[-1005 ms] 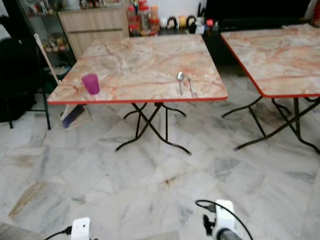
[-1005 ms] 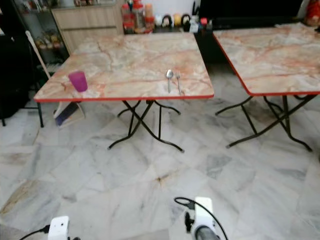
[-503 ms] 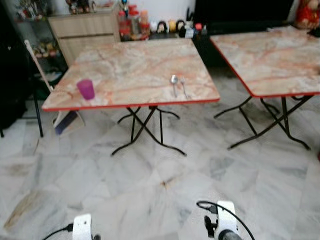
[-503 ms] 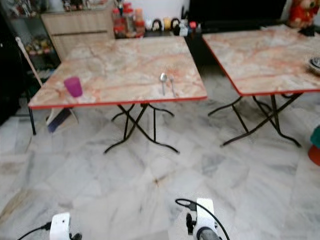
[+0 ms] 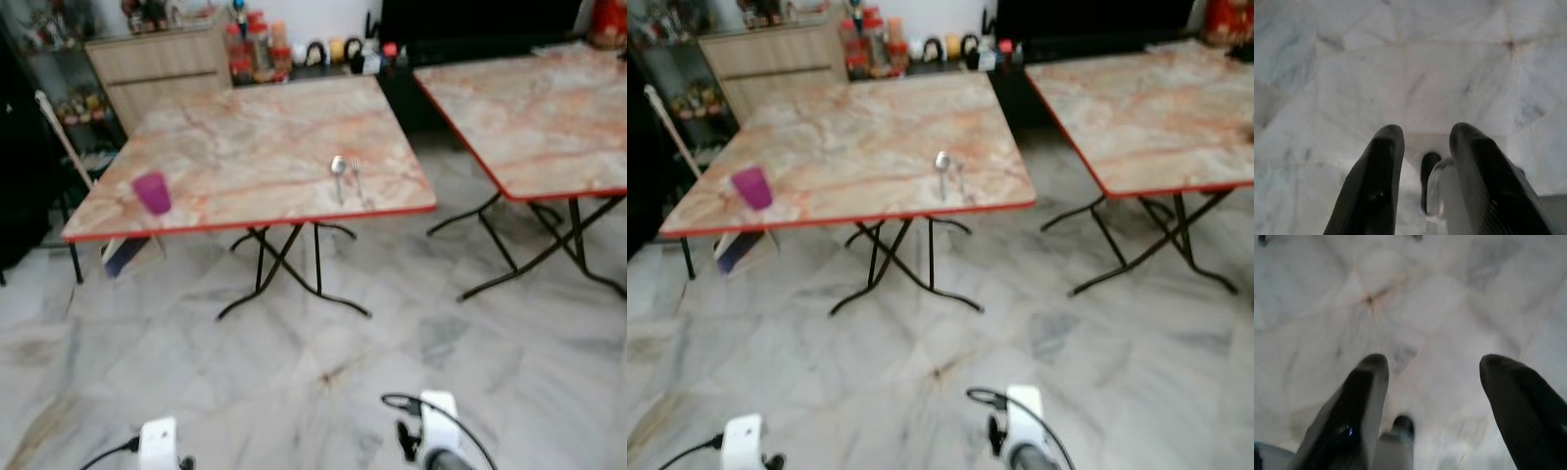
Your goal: Setting the table
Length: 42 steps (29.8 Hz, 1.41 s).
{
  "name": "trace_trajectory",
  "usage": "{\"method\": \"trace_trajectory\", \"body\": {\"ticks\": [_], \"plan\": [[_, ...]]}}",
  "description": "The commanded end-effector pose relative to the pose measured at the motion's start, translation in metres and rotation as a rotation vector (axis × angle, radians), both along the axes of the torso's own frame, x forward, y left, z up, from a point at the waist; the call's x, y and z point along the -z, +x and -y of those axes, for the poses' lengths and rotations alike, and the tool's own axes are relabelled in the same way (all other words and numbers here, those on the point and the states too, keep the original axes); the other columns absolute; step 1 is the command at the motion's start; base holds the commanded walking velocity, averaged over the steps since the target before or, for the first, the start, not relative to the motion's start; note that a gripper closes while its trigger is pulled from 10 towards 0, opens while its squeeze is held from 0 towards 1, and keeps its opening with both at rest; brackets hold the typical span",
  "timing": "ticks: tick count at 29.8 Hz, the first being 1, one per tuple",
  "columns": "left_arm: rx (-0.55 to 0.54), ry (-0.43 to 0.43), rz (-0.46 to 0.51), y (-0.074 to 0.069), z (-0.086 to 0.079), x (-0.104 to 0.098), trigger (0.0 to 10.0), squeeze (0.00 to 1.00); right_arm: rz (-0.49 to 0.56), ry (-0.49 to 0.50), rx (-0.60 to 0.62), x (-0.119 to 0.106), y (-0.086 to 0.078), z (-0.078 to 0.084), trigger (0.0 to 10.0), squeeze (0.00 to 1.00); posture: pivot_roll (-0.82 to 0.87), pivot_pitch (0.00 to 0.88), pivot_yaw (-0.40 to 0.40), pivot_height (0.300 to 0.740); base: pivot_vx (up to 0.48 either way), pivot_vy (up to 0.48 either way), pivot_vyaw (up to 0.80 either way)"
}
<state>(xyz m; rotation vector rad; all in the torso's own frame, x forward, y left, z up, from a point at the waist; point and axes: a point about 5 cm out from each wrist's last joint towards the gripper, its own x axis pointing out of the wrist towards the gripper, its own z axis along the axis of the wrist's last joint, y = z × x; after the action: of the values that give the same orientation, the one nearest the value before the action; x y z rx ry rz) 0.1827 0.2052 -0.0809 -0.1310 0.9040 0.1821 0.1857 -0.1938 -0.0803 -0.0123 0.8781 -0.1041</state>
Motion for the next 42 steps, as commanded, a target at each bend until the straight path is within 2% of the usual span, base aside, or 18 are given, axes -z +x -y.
{"method": "trace_trajectory", "body": {"ticks": [1,4,17,19,23,42], "plan": [[-0.027,0.032,-0.021,-0.008,-0.014,0.001,10.0,0.00,0.036,0.037,-0.027,-0.004,0.011,-0.018,10.0,0.00,0.05,0.000,0.057,0.723,0.480,0.000,0.80],[-0.028,0.031,-0.023,-0.009,-0.013,0.002,10.0,0.00,0.033,0.045,-0.037,-0.004,0.012,-0.019,10.0,0.00,0.05,0.000,0.049,0.723,0.480,0.000,0.57],[-0.025,0.030,-0.026,-0.009,-0.013,0.002,10.0,0.00,0.061,0.053,-0.022,-0.008,0.019,-0.018,10.0,0.00,0.05,0.000,0.048,0.723,0.480,0.000,0.00],[-0.026,0.030,-0.026,-0.008,-0.013,0.002,10.0,0.00,0.059,0.045,-0.028,-0.008,0.019,-0.017,10.0,0.00,0.05,0.000,0.047,0.738,0.480,0.000,0.00],[-0.035,0.022,-0.023,-0.008,-0.012,0.002,10.0,0.00,0.057,0.048,-0.026,-0.008,0.018,-0.017,10.0,0.00,0.04,0.000,0.046,0.740,0.372,0.000,0.00],[-0.019,0.013,-0.029,-0.009,-0.009,0.003,10.0,0.00,0.051,0.045,-0.018,-0.003,0.006,-0.015,10.0,0.00,0.03,0.000,0.058,0.740,0.000,0.000,0.00]]}}
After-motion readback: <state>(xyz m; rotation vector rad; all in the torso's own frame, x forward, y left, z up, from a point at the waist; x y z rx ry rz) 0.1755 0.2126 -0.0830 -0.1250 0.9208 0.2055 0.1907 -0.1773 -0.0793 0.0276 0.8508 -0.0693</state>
